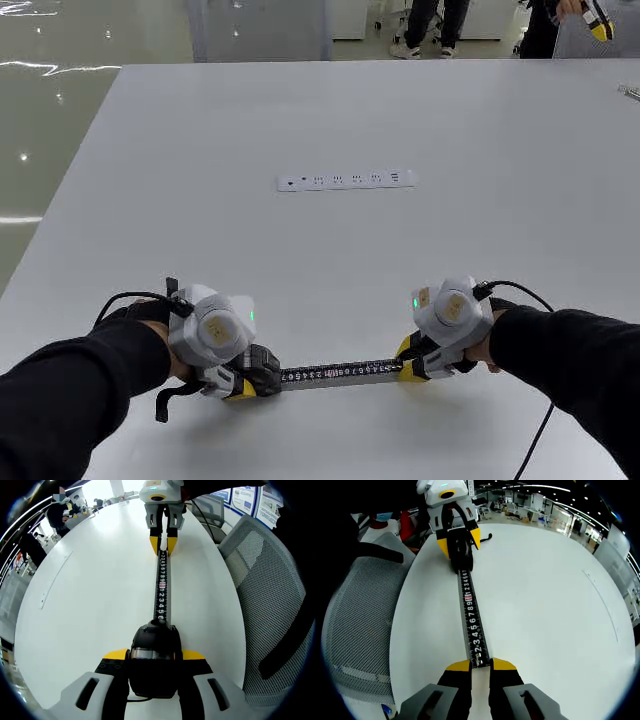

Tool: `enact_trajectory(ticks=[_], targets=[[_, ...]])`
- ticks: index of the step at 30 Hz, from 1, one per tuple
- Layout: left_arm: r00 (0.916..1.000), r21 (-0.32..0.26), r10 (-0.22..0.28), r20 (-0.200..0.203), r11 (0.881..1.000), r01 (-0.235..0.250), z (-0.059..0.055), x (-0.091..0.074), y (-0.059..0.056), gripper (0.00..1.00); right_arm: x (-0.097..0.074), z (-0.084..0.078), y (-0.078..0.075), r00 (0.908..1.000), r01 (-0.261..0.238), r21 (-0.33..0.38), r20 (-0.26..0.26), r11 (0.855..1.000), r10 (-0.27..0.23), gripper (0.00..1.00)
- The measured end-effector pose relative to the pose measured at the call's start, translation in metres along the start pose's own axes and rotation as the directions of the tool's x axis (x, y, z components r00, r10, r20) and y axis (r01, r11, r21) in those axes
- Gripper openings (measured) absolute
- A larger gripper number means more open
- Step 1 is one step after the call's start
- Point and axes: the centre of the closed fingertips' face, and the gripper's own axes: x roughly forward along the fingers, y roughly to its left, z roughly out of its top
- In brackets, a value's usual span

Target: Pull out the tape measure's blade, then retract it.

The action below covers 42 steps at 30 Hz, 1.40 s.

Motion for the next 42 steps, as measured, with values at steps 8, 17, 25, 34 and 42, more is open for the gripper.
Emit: enact_trajectory(ticks=[8, 17, 25, 34, 42], targets=[[1.0000, -0.001, 0.001, 0.002, 1.000, -0.001, 0.000, 0.001, 0.001, 0.32, -0.002, -0.001, 0.000, 1.0000, -0.001, 0.004, 0.004, 1.000, 0.001, 0.08], [1.0000, -0.009, 0.000, 0.004, 1.000, 0.000, 0.001, 0.001, 0.001, 0.32, -0.004, -0.004, 0.000, 1.0000, 0.001, 0.007, 0.000, 1.000, -0.001, 0.08], [1.0000, -0.010, 0.002, 0.010, 1.000, -0.002, 0.000, 0.000, 0.000, 0.32, -0.007, -0.006, 0.000, 1.0000, 0.006, 0.007, -0.001, 1.000, -0.006, 0.08], [0.9998, -0.010, 0.005, 0.019, 1.000, -0.005, 0.001, -0.001, 0.000, 0.32, -0.008, -0.009, -0.001, 1.0000, 0.006, 0.010, -0.006, 1.000, -0.005, 0.08], [0.9997, -0.015, 0.000, 0.023, 1.000, 0.001, 0.000, -0.001, -0.001, 0.32, -0.010, -0.016, -0.002, 0.9999, 0.008, 0.021, -0.011, 1.000, -0.008, 0.08]])
